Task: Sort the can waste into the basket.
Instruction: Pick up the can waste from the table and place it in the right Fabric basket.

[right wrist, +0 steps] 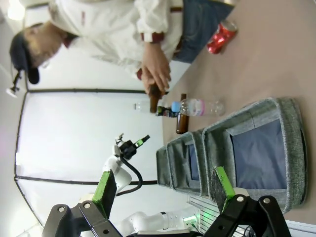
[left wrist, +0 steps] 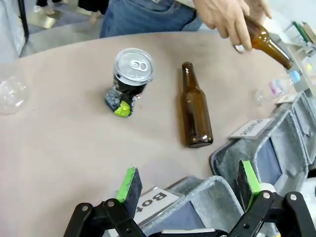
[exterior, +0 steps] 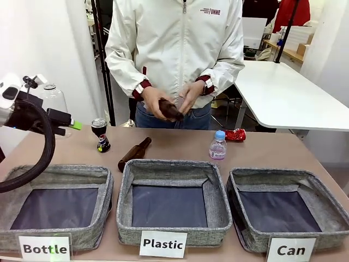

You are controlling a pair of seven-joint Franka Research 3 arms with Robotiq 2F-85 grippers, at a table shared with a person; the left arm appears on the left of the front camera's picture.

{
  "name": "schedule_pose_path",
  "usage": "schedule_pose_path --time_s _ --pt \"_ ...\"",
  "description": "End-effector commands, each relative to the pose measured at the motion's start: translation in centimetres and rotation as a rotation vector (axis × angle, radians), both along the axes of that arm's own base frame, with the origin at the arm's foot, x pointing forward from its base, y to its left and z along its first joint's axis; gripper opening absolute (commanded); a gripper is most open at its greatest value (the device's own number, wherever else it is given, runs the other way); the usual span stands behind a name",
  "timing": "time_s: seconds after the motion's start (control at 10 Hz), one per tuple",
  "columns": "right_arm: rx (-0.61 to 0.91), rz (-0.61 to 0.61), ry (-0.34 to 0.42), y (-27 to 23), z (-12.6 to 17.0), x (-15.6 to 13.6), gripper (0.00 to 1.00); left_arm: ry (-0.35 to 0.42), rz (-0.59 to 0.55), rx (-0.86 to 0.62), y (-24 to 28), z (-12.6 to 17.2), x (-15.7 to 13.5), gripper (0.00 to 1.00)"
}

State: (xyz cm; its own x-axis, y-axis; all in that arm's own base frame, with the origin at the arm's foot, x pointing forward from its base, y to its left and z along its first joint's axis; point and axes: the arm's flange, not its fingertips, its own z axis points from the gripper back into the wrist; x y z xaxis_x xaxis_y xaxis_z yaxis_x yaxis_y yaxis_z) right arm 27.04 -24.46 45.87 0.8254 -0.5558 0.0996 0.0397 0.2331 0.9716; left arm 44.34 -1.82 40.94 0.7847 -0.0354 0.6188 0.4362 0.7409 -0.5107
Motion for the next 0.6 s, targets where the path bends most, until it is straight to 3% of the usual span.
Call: schedule_pose_path --time_s 0.0,0.3,0.5 --pt "0.028 -0.009 0.002 0.0 0.5 0.1 1.0 0.032 -0.068 -0.063 2.1 2.8 -0.2 1.0" --pt "0.028 -0.009 0.002 0.0 0.5 0.1 1.0 0.004 -0.112 -0.226 12.6 8.0 -5.9 1.0" --pt "0.028 -0.009 0.002 0.0 0.5 0.1 1.0 -0.034 -0.092 -0.333 20.7 9.3 -9.6 1.0"
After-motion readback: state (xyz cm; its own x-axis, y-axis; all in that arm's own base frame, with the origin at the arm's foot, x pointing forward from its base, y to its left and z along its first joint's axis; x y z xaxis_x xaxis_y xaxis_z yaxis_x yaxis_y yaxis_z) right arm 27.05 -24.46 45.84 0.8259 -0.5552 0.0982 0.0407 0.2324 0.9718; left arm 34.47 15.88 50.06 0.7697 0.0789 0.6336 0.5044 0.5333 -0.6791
